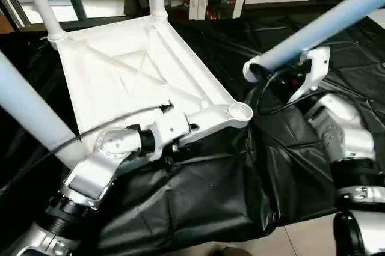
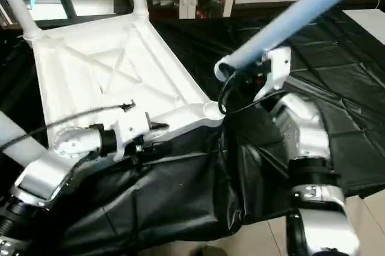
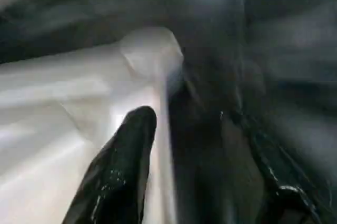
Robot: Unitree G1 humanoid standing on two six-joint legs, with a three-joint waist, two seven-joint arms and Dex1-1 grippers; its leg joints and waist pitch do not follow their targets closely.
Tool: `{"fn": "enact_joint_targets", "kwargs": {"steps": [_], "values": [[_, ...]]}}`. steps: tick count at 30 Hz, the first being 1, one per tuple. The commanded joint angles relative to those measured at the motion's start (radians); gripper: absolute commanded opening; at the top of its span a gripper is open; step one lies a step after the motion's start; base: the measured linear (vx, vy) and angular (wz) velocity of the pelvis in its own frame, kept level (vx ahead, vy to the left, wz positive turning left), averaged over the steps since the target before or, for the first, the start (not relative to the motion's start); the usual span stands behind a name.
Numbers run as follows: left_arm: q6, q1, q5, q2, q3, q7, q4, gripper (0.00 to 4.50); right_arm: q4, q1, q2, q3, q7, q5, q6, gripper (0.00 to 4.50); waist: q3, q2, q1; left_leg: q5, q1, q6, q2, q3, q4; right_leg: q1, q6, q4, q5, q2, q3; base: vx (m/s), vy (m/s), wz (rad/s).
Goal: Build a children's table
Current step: Insert table leg to table base
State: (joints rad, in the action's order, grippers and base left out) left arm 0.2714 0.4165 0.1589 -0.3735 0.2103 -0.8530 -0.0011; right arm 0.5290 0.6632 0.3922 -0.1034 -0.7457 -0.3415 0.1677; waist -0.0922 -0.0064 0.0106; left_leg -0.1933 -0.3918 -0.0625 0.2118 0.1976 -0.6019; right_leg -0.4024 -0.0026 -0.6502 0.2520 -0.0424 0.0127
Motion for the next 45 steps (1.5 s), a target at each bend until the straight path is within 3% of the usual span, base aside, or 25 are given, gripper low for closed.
{"fn": "enact_joint_targets", "kwargs": {"steps": [1,2,4,5,8,11,14,16,19,21,24,27,30,38,45], "values": [[0.036,0.077,0.113,0.037,-0.118,0.060,-0.061,2.55,-0.064,-0.005,0.035,0.040,-0.029,0.027,0.075,2.42,0.097,-0.009,0.006,0.110,0.020,0.118,0.009,-0.004,0.033,0.084,-0.317,0.032,-0.523,-0.047,-0.036,0.000,0.000,0.00],[0.046,0.103,0.148,0.058,-0.157,0.090,-0.064,2.59,-0.075,-0.005,0.049,0.054,-0.036,0.034,0.105,2.42,0.097,-0.009,0.006,0.110,0.020,0.118,0.009,-0.004,0.033,0.084,-0.317,0.032,-0.523,-0.047,-0.036,0.000,0.000,0.00],[0.100,0.210,0.307,0.136,-0.276,0.196,-0.097,2.64,-0.123,-0.001,0.097,0.101,-0.069,0.053,0.226,2.42,0.101,-0.014,0.011,0.113,0.016,0.117,0.005,-0.004,0.028,0.090,-0.323,0.030,-0.543,-0.045,-0.037,0.000,0.000,0.00],[0.113,0.238,0.355,0.156,-0.299,0.220,-0.109,2.64,-0.144,0.001,0.110,0.116,-0.079,0.054,0.264,2.42,0.102,-0.015,0.014,0.116,0.013,0.115,0.002,-0.006,0.026,0.094,-0.325,0.029,-0.552,-0.044,-0.037,0.000,0.000,0.00],[0.139,0.275,0.432,0.182,-0.318,0.238,-0.137,3.02,-0.183,0.004,0.135,0.144,-0.100,0.060,0.319,2.42,0.099,-0.023,0.022,0.113,0.009,0.124,0.002,-0.005,0.023,0.092,-0.314,0.028,-0.543,-0.047,-0.038,0.000,0.000,0.00],[0.202,0.311,0.499,0.207,-0.316,0.233,-0.181,3.14,-0.230,0.013,0.174,0.190,-0.126,0.084,0.364,2.42,0.105,-0.017,0.028,0.109,0.017,0.123,0.006,-0.004,0.019,0.088,-0.306,0.029,-0.491,-0.047,-0.038,0.000,0.000,0.00],[0.262,0.335,0.502,0.224,-0.297,0.237,-0.201,3.43,-0.270,0.021,0.205,0.233,-0.140,0.121,0.393,2.42,0.103,-0.019,0.029,0.097,0.015,0.115,0.009,-0.005,0.018,0.084,-0.307,0.031,-0.446,-0.050,-0.038,0.000,0.000,0.00],[0.301,0.352,0.509,0.237,-0.286,0.267,-0.201,3.46,-0.297,0.025,0.226,0.266,-0.149,0.153,0.407,2.42,0.101,-0.015,0.032,0.060,0.018,0.099,0.012,-0.006,0.018,0.082,-0.306,0.037,-0.360,-0.055,-0.038,0.000,0.000,0.00],[0.304,0.365,0.513,0.246,-0.261,0.299,-0.189,3.85,-0.343,0.030,0.240,0.297,-0.163,0.169,0.440,2.42,0.098,-0.017,0.032,0.036,0.018,0.084,0.014,-0.006,0.019,0.080,-0.303,0.041,-0.291,-0.056,-0.039,0.000,0.000,0.00],[0.305,0.372,0.513,0.255,-0.258,0.316,-0.176,3.91,-0.372,0.031,0.252,0.323,-0.177,0.181,0.452,2.42,0.100,-0.011,0.030,0.033,0.019,0.075,0.016,-0.008,0.019,0.078,-0.300,0.043,-0.271,-0.057,-0.038,0.000,0.000,0.00],[0.334,0.381,0.507,0.267,-0.267,0.331,-0.173,4.28,-0.398,0.028,0.269,0.346,-0.189,0.195,0.466,2.42,0.100,-0.013,0.031,0.030,0.019,0.069,0.015,-0.007,0.017,0.078,-0.300,0.042,-0.279,-0.056,-0.040,0.000,0.000,0.00],[0.335,0.391,0.468,0.262,-0.265,0.378,-0.141,4.37,-0.420,0.027,0.278,0.361,-0.199,0.209,0.471,2.42,0.103,-0.015,0.032,0.031,0.018,0.073,0.012,-0.007,0.014,0.079,-0.297,0.041,-0.286,-0.055,-0.041,0.000,0.000,0.00],[0.329,0.396,0.480,0.261,-0.273,0.388,-0.138,4.49,-0.440,0.022,0.288,0.377,-0.213,0.216,0.479,2.42,0.107,-0.014,0.034,0.053,0.017,0.082,0.012,-0.008,0.012,0.081,-0.298,0.036,-0.328,-0.056,-0.041,0.000,0.000,0.00],[0.357,0.390,0.538,0.282,-0.292,0.389,-0.179,4.50,-0.456,0.008,0.309,0.415,-0.227,0.251,0.475,2.42,0.110,-0.013,0.040,0.076,0.016,0.090,0.012,-0.008,0.008,0.081,-0.314,0.029,-0.383,-0.055,-0.040,0.000,0.000,0.00],[0.383,0.388,0.602,0.302,-0.325,0.407,-0.182,3.77,-0.442,0.016,0.305,0.418,-0.207,0.280,0.444,2.42,0.108,-0.016,0.046,0.058,0.017,0.086,0.011,-0.007,0.008,0.081,-0.311,0.031,-0.355,-0.054,-0.040,0.000,0.000,0.00]]}}
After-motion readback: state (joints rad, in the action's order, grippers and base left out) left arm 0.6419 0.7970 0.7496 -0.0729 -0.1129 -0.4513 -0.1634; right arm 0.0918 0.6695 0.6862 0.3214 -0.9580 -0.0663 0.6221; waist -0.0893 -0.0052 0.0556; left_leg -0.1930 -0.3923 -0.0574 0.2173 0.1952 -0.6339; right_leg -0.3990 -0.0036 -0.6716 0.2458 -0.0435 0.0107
